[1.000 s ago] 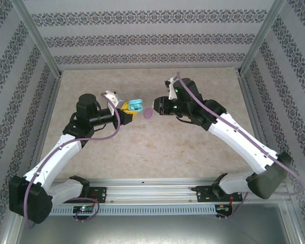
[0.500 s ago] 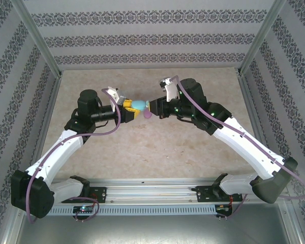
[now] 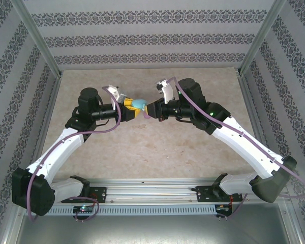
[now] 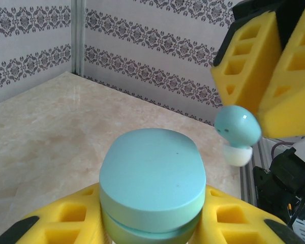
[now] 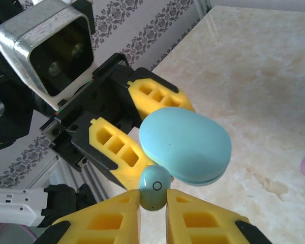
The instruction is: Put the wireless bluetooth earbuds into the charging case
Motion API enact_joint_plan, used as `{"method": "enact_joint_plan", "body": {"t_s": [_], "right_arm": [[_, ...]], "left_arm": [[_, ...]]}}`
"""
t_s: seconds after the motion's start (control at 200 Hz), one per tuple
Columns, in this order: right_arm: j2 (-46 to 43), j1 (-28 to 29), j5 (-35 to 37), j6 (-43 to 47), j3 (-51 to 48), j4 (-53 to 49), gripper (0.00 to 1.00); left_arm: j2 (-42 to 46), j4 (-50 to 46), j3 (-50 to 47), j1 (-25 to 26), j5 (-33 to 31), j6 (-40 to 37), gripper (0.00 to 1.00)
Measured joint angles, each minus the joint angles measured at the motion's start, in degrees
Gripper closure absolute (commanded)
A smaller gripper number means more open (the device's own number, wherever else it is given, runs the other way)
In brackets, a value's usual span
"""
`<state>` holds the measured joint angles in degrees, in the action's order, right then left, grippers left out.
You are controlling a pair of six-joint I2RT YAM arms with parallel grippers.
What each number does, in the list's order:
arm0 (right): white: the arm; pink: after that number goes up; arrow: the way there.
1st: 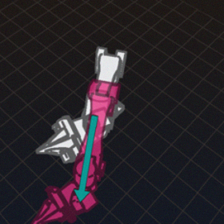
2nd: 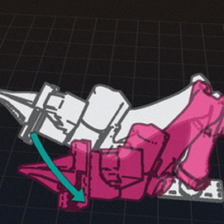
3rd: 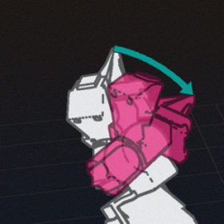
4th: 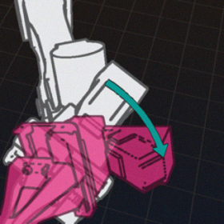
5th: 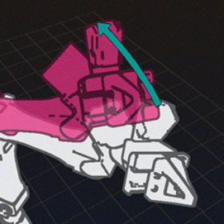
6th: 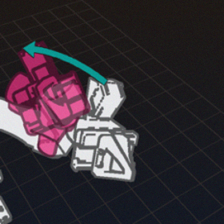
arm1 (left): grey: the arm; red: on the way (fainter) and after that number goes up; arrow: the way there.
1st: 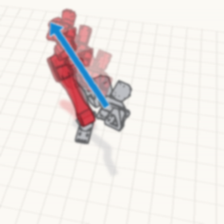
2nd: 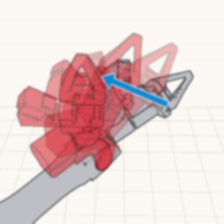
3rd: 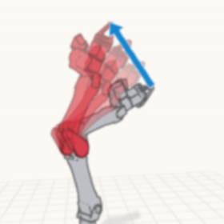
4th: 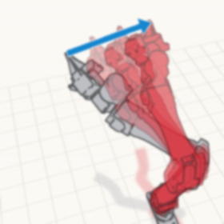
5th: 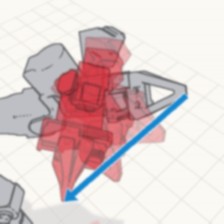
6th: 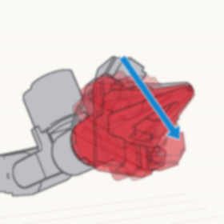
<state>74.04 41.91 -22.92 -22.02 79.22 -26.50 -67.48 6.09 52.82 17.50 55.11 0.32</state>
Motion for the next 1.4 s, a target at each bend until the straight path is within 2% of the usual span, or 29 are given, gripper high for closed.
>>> {"method": "enact_joint_plan", "body": {"t_s": [0.395,0.819,1.189,1.399], "right_arm": [[4.22,-0.07,-3.65,1.27,1.33,-1.6,0.82],[6.14,-2.82,-7.63,1.22,4.55,-1.92,0.82],[7.21,-4.48,-7.8,1.49,5.35,-1.2,0.82],[8.37,-5.07,-7.54,4.81,7.5,-3.15,0.82]], "left_arm": [[-0.28,-0.24,0.15,-0.42,0.15,0.22,0.92],[-0.31,-0.2,0.15,-0.74,-0.02,0.22,0.92],[-0.31,-0.15,0.15,-0.7,0.98,0.24,0.92],[-0.31,-0.13,0.2,-0.7,1.49,0.68,0.92]]}}
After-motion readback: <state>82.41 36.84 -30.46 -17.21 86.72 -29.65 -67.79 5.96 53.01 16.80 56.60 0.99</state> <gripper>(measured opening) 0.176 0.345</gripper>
